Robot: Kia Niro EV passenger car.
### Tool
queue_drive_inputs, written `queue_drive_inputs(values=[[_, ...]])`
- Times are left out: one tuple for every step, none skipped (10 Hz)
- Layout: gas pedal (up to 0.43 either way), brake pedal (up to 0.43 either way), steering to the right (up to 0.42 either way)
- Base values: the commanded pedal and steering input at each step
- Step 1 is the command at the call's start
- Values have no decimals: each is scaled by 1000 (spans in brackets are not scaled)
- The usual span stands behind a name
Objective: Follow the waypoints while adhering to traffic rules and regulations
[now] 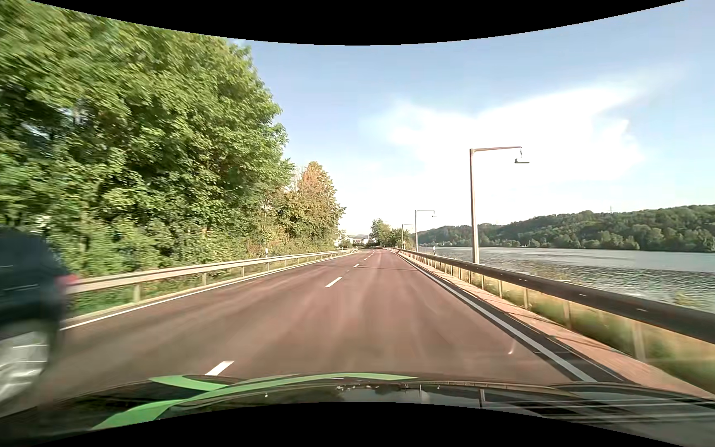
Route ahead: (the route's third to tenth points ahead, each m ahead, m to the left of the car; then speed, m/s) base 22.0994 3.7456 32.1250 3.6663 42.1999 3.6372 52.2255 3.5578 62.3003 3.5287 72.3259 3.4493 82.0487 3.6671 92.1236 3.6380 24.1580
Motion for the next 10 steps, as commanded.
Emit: queue_drive_inputs(values=[[150, 0, 0], [150, 0, 1], [150, 0, 0], [150, 0, 0], [150, 0, 0], [150, 0, 0], [150, 0, 0], [150, 0, 0], [150, 0, 1], [150, 0, 3]])
